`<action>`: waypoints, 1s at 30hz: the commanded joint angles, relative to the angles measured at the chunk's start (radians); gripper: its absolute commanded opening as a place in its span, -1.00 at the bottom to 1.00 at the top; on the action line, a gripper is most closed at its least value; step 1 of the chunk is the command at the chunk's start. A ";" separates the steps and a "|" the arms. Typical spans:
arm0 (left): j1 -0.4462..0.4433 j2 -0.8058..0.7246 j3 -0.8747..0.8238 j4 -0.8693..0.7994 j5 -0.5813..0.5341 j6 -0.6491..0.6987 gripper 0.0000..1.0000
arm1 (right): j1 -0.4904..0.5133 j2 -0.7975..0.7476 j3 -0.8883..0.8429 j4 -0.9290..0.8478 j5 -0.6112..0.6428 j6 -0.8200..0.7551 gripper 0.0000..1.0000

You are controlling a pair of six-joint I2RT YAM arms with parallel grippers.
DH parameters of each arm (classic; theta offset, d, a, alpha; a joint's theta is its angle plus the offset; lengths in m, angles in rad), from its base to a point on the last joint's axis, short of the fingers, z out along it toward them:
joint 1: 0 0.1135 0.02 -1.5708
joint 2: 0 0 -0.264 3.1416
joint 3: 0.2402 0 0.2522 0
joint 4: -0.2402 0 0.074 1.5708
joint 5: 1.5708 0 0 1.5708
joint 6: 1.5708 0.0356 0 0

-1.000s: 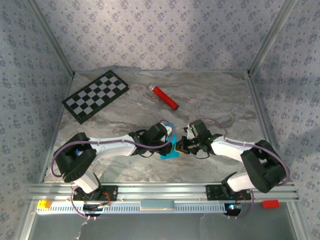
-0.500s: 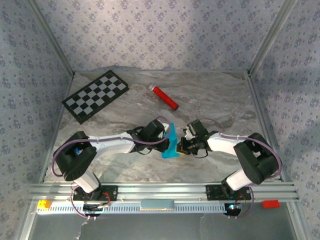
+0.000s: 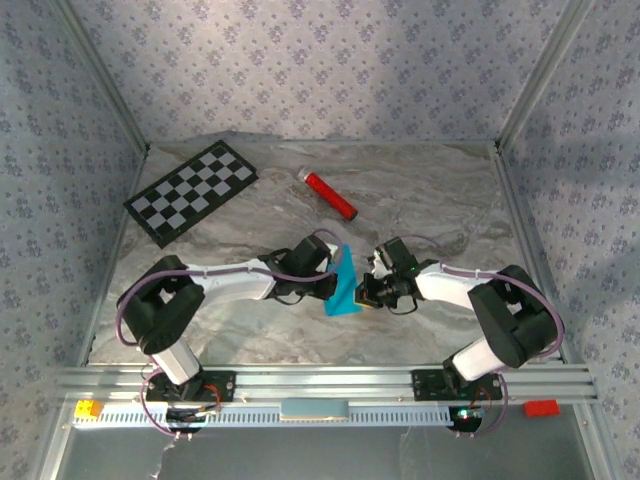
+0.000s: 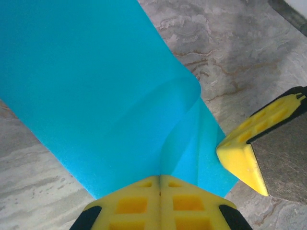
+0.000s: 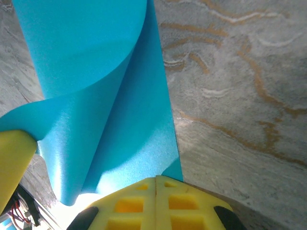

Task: Fold a paper plane with a square sheet of paper (pick it up from the middle)
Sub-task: Fold the triangle a second time at the center of the table.

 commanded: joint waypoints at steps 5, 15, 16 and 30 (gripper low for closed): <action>0.007 0.045 0.044 -0.040 -0.047 0.025 -1.00 | -0.010 0.017 0.010 -0.073 0.032 -0.024 -1.00; 0.006 0.077 0.037 -0.028 -0.020 0.022 -1.00 | -0.003 -0.028 0.037 -0.035 -0.030 -0.022 -0.94; 0.006 0.078 0.037 -0.028 -0.021 0.021 -1.00 | -0.002 -0.036 0.036 -0.030 -0.036 -0.019 -0.93; 0.006 0.073 0.041 -0.024 -0.013 0.014 -1.00 | 0.020 0.018 0.023 -0.041 -0.017 -0.022 -0.92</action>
